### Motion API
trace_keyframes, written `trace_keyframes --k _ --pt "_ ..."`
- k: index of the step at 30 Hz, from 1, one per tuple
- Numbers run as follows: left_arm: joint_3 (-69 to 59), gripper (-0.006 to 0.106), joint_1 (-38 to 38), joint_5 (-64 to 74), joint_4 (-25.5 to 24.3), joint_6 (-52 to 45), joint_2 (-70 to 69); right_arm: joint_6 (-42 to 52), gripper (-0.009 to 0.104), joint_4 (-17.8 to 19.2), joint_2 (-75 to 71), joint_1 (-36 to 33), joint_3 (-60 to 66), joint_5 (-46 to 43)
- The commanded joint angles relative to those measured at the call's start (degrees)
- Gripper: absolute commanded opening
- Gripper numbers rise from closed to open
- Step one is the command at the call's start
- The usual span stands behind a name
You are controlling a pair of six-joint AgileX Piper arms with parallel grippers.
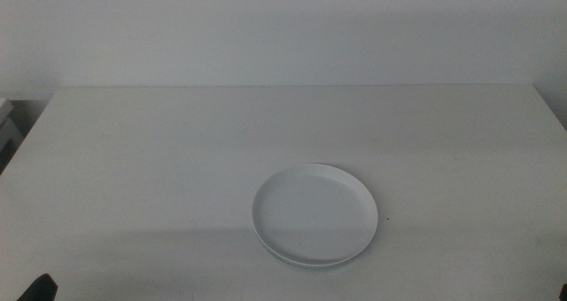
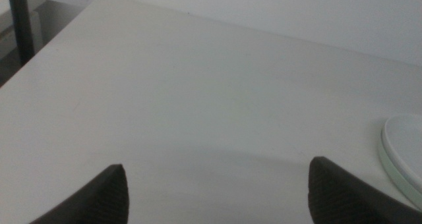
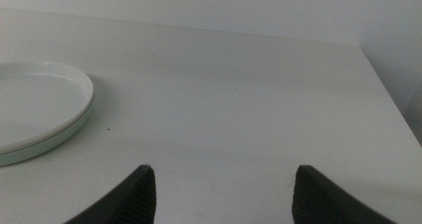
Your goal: Stack the three bowls on top of each other.
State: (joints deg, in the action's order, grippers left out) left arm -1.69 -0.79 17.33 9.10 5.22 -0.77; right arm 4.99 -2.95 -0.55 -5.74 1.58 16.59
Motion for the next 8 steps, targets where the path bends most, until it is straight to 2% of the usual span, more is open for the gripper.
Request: trace_keyframes --k 1,8 --pt "-0.4 0.089 0.0 -4.5 -0.8 0.7 -0.9 0.3 0.055 0.7 -1.6 0.3 -0.4 -4.7" --pt "-0.4 0.089 0.0 -4.5 -1.9 0.7 -0.8 0.3 0.055 0.7 -1.6 0.3 -0.4 -4.8"
